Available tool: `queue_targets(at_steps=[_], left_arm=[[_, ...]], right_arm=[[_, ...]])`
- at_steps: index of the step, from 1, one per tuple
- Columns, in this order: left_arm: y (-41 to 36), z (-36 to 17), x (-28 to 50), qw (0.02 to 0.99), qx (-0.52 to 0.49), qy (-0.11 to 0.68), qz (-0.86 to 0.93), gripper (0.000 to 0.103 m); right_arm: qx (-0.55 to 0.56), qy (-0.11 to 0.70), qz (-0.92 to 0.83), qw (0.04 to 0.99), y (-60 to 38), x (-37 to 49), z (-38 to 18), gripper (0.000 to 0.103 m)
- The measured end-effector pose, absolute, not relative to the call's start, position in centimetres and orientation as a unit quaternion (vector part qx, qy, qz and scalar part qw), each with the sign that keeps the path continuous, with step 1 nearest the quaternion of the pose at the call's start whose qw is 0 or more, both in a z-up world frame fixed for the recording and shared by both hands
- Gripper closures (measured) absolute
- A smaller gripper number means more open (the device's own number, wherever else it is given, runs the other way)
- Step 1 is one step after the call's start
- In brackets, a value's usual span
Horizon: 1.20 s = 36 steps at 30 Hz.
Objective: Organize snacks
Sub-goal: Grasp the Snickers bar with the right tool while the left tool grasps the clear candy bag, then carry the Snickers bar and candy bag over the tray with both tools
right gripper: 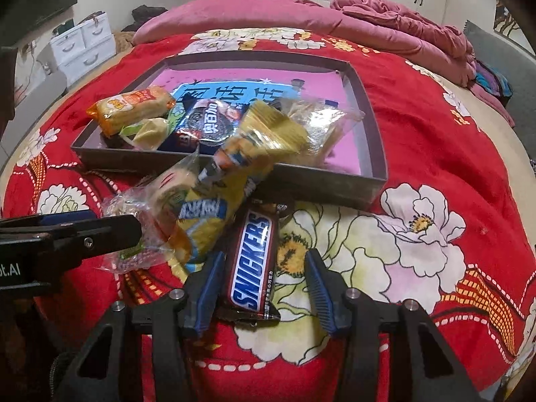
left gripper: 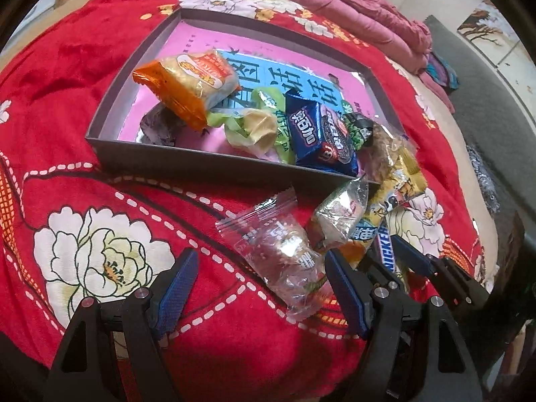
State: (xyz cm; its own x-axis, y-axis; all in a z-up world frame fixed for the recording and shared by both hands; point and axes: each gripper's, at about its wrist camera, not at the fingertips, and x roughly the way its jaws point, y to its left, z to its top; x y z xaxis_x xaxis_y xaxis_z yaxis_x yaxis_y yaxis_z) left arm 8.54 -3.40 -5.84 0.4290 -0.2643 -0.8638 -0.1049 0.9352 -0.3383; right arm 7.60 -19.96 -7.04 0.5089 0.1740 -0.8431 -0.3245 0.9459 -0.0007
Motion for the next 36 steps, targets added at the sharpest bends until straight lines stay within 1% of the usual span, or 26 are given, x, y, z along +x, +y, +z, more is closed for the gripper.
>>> queue_targets(at_steps=[4,5,6,7,9,10,12,20,27,36], left_arm=[[-3.6,-6.1,8.9,0.825,-0.180,0.535,-0.046,0.025],[-3.7,-6.1,8.9,0.825,-0.179,0.534,-0.046,0.029],[-3.8,-6.1,9.0,0.825,-0.178,0.534,-0.048,0.036],[-3.9,-6.2,9.1,0.824,-0.177,0.535,-0.050,0.040],[-4.4,-6.1,9.4,0.822,-0.178,0.537,-0.066,0.061],[-4.6,-6.1,9.3,0.821,-0.178,0.538,-0.071,0.061],[-4.8,-6.0,9.3,0.824,-0.171,0.535,-0.077,0.062],[-4.1,-5.1,7.9,0.832,-0.156,0.525,-0.094,0.063],[-2.2,-4.0,7.0,0.841,-0.156,0.511,-0.085,0.063],[-1.4,-1.3,6.7,0.860,-0.142,0.484,-0.076,0.063]], right_arm=[[-0.074,0.475,0.144,0.865,-20.2,8.0,-7.2,0.060],[-0.073,0.475,0.145,0.865,-20.2,8.1,-7.2,0.061],[-0.071,0.475,0.146,0.865,-20.2,8.2,-7.3,0.061],[-0.070,0.476,0.147,0.864,-20.2,8.3,-7.4,0.061],[-0.064,0.477,0.150,0.863,-20.4,8.4,-7.5,0.064],[-0.062,0.478,0.152,0.863,-20.4,8.6,-7.5,0.065],[-0.058,0.478,0.157,0.862,-20.6,8.7,-7.3,0.074],[0.022,0.484,0.167,0.859,-23.5,8.8,-6.4,0.075],[0.088,0.469,0.161,0.864,-26.3,8.2,-4.9,0.074],[0.083,0.411,0.142,0.897,-27.6,8.1,-2.1,0.074]])
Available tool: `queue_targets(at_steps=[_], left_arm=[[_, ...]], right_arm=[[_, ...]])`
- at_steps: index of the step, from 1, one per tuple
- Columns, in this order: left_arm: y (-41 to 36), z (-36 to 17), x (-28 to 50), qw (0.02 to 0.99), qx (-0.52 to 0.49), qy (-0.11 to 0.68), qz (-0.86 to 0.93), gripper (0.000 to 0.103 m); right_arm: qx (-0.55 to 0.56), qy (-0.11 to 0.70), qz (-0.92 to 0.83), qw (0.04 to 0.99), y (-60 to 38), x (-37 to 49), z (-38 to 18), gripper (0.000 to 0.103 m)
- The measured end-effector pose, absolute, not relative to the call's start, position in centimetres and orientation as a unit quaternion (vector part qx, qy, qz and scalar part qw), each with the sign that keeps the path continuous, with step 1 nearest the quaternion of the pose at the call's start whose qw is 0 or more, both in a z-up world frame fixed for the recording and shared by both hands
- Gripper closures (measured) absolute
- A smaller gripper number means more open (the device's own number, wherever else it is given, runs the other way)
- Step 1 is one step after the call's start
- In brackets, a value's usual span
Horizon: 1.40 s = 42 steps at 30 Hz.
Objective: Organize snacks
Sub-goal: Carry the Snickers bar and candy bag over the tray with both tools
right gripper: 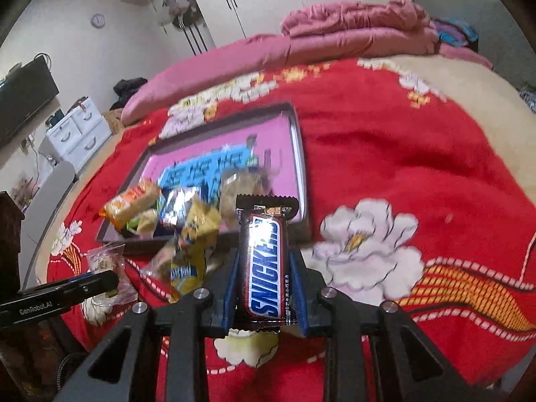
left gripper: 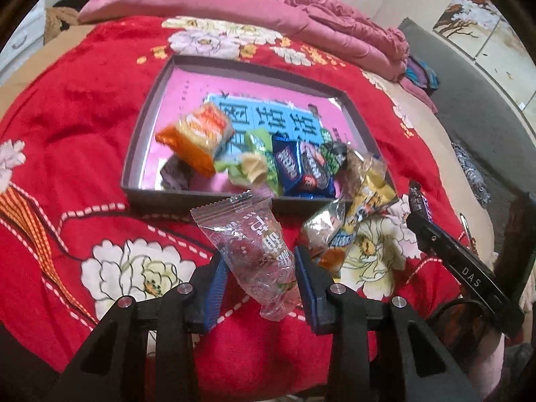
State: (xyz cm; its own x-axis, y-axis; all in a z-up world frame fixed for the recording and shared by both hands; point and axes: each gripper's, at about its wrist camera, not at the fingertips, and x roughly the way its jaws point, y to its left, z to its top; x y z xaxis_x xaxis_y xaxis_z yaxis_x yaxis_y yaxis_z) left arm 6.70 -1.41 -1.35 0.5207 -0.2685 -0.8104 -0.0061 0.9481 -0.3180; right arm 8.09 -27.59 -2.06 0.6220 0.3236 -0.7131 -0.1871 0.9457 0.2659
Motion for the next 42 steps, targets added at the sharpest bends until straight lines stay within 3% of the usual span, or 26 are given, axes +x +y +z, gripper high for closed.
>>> queue_targets(at_steps=[42], left_arm=[[-5.8,3.1,12.6,0.888,-0.085,0.445,-0.075,0.063]], right_arm=[[0.092,0.349,0.157,0.919,-27.7,12.7,0.2,0.075]])
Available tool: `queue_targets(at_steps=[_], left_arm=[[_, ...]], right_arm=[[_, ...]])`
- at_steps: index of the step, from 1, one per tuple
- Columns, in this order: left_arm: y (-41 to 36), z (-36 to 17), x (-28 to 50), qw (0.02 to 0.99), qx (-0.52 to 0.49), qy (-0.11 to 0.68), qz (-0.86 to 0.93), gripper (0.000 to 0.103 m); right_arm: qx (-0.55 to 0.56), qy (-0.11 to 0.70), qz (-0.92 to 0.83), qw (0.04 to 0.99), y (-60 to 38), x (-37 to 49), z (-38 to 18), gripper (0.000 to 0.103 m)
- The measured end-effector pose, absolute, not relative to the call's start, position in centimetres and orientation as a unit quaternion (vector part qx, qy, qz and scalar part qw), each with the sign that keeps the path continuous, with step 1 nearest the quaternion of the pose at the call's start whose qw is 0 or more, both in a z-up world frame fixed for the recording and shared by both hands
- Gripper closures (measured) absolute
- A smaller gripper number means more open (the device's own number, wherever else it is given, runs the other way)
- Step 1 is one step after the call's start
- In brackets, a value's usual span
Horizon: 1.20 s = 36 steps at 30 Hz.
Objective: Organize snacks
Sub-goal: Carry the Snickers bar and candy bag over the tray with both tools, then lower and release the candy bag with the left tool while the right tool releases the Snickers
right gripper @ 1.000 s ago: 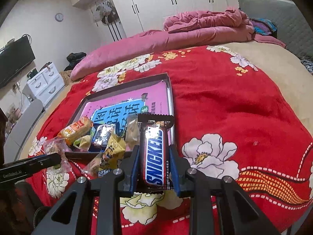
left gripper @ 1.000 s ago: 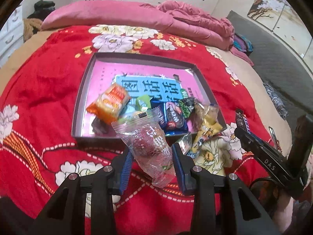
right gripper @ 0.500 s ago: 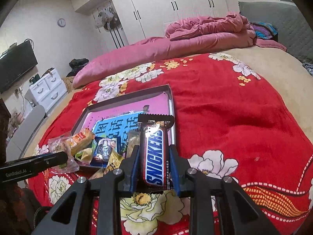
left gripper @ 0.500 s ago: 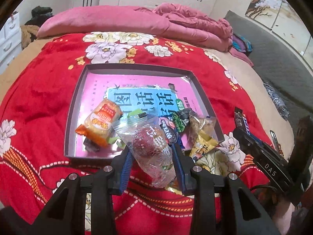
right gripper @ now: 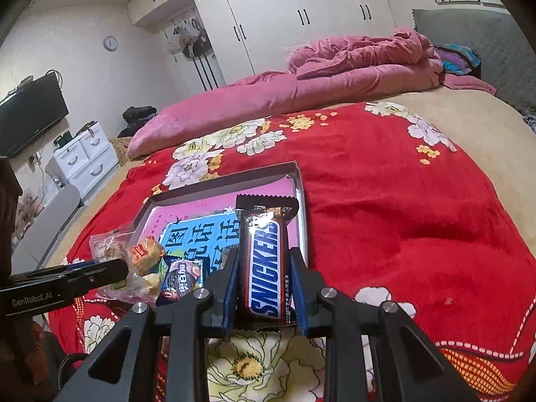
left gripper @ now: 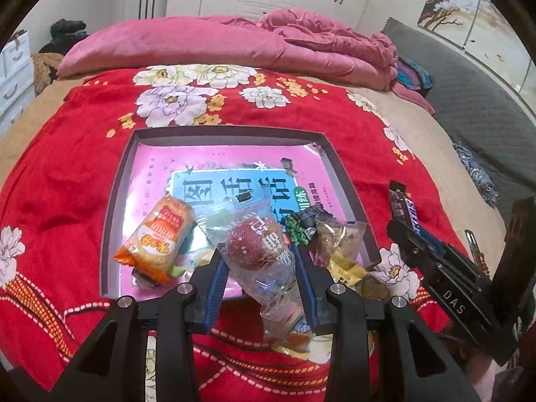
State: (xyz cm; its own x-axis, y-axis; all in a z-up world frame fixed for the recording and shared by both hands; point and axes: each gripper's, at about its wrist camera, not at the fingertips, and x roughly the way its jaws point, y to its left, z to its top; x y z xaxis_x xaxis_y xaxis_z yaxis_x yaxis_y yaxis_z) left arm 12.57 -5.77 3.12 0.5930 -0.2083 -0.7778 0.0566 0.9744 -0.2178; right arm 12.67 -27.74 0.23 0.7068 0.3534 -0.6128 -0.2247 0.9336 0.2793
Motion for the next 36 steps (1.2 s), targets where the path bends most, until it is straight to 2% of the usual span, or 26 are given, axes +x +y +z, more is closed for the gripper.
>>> queue_targets(at_steps=[21,36], left_arm=[[-7.1,2.2,14.4,0.887,-0.066,0.452,-0.070,0.063],[-5.7,0.1,15.1,0.880,-0.073,0.467,-0.048,0.063]], right_arm=[[0.094,0.350,0.168,0.917,-26.8,14.5,-0.1,0.075],[0.108,0.385,0.153,0.904,-27.2,15.7,-2.3,0.075]])
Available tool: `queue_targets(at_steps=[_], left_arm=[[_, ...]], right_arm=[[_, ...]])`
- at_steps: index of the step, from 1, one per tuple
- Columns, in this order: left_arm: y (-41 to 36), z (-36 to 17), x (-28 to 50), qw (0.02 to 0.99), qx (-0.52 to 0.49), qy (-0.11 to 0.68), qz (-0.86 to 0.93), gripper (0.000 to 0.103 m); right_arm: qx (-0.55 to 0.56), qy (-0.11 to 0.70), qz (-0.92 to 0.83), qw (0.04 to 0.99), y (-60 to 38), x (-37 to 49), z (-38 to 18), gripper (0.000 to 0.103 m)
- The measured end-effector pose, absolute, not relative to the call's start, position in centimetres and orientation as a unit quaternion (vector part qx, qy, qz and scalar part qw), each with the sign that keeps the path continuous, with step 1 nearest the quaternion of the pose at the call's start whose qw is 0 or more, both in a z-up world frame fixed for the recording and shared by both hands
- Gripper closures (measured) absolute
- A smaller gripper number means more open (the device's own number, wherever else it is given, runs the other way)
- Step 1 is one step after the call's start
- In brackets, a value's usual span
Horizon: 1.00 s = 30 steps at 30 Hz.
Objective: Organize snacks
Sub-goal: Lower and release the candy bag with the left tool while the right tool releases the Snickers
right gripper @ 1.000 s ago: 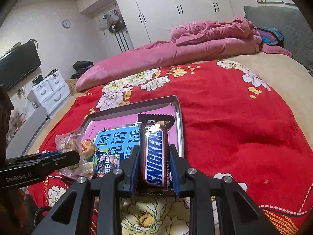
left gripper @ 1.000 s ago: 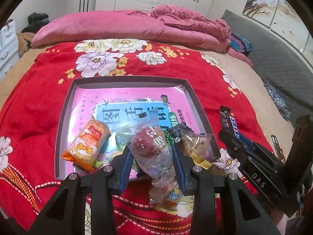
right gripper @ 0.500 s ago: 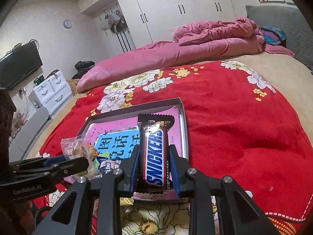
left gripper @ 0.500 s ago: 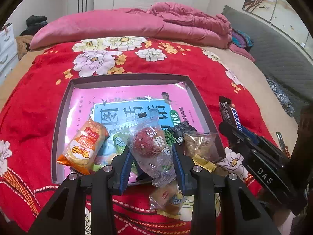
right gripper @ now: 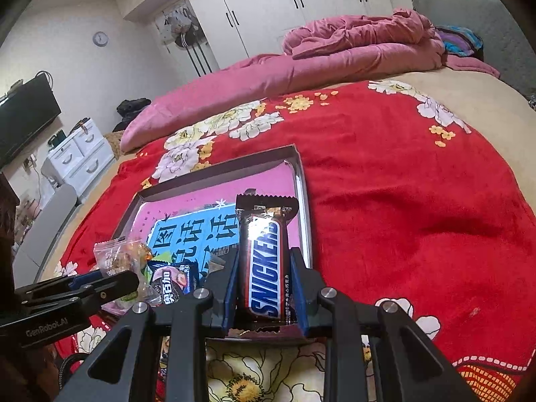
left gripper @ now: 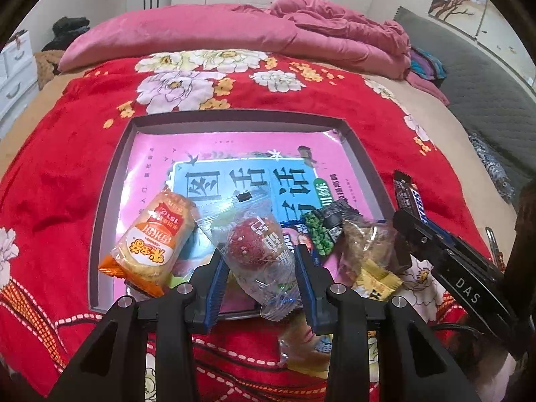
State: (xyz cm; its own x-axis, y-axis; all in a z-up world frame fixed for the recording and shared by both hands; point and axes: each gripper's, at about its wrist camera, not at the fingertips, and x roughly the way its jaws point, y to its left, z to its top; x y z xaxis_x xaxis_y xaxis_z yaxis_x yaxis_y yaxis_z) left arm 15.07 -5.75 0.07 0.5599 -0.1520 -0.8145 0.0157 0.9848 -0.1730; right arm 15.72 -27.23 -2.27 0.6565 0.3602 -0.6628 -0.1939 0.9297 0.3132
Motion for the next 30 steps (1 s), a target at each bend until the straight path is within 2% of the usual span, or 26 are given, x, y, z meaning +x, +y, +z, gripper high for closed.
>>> queue_targets(at_steps=[30], left_arm=[[-5.4,-1.2,15.7,0.879,-0.090,0.465,-0.050,0.063]], right_arm=[[0.114,0.416,0.174,0.885,-25.7,17.5,-4.6,0.074]])
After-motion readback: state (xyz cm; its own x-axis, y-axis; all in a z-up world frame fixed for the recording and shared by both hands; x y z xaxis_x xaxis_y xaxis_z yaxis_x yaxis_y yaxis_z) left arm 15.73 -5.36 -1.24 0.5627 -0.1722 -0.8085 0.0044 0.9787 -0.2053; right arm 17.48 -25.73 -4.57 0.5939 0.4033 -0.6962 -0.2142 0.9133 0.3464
